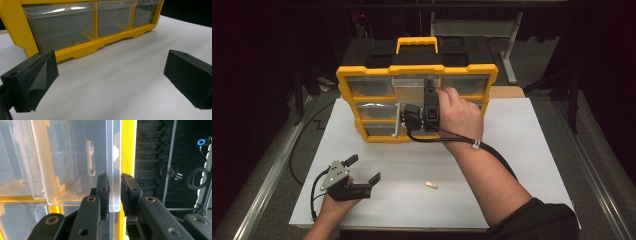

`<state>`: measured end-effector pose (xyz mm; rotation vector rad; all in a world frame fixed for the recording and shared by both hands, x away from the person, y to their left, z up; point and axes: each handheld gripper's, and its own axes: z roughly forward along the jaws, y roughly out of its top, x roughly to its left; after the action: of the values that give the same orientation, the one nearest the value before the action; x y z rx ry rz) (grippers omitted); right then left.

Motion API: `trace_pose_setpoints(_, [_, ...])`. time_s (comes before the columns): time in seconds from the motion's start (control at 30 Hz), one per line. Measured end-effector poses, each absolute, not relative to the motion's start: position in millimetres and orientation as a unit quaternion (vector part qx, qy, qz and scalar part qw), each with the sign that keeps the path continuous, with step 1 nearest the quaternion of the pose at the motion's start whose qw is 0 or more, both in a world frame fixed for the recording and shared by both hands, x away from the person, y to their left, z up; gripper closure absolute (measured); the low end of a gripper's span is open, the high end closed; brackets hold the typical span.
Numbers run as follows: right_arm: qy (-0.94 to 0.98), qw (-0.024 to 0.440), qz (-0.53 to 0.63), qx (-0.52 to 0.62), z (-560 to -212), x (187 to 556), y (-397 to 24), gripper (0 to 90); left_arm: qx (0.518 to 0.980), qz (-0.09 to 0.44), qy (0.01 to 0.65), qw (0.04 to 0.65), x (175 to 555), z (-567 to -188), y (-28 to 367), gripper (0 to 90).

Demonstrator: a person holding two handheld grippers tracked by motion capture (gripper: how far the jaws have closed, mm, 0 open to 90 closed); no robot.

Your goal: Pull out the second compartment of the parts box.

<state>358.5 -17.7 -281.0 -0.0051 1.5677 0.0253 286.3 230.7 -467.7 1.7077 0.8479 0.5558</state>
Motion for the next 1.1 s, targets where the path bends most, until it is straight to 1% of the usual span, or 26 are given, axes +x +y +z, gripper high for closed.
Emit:
trace_pose_setpoints(0.5, [0.697,0.717,0.019,-0.01,-285.8,323.7,-21.9,79.8,0.718,0.23,0.36,0.549,286.1,-467.4,230.9,1.0])
trace_pose_setpoints(1.1, [0.688,0.725,0.026,-0.026,-286.0,296.4,-27.3,80.2,0.717,0.23,0.361,0.55,285.5,-467.1,231.8,1.0])
